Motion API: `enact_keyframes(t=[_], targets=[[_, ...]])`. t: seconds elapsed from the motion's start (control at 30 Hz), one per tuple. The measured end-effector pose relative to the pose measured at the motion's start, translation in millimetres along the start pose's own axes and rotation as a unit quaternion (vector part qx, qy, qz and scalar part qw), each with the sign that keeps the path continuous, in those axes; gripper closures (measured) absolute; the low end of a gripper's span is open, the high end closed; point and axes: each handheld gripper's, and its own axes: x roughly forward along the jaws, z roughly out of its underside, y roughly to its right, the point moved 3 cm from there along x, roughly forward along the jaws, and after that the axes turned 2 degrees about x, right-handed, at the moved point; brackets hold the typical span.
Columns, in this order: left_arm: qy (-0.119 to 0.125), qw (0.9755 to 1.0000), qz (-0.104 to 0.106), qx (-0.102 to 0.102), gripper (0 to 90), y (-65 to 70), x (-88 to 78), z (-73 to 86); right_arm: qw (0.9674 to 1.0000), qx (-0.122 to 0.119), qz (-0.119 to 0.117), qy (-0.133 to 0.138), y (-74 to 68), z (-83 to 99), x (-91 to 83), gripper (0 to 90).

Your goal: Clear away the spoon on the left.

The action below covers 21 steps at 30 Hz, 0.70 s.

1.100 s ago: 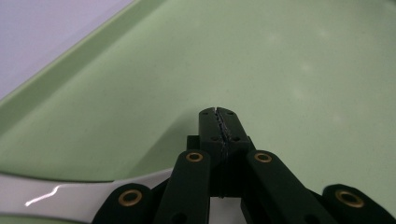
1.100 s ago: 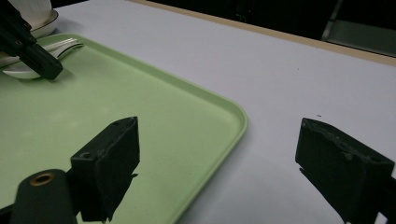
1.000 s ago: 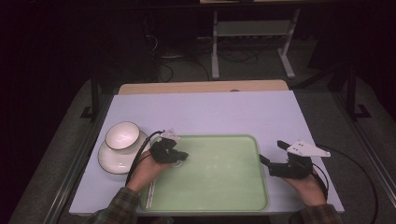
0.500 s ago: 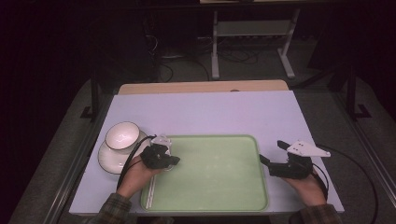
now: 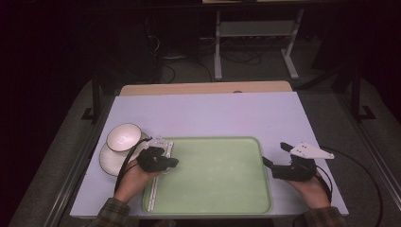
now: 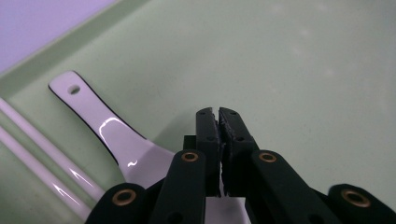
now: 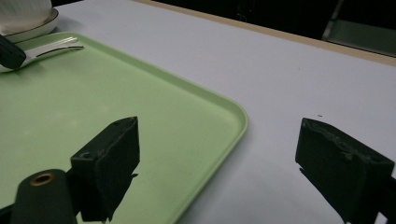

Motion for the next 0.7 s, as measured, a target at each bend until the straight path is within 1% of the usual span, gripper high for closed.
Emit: enact_keyframes(t=[0.13,0.23,0.33,0.47,0.7], targets=[[0.021,0.9998,-0.002,-0.004,83.2,-2.5,-9.4,-2.4,1.0000,-0.001,-0.001,0.000,-0.4,0.1,0.2,13.0],[0.037,0.9993,-0.007,-0.007,78.4,-4.9,-18.3,-2.9,1.0000,0.000,-0.001,-0.001,0.0,0.2,0.4,13.0],[0.051,0.9986,-0.006,-0.013,72.6,-7.6,-26.9,-3.0,1.0000,-0.001,-0.002,-0.002,-0.2,0.1,1.1,13.0],[0.064,0.9978,-0.011,-0.012,66.1,-10.1,-38.6,-4.0,1.0000,-0.001,-0.001,-0.002,-0.5,0.0,1.4,13.0],[0.079,0.9967,-0.013,-0.016,63.8,-18.2,-61.0,-2.9,1.0000,0.001,0.000,-0.004,0.3,0.4,1.6,13.0]])
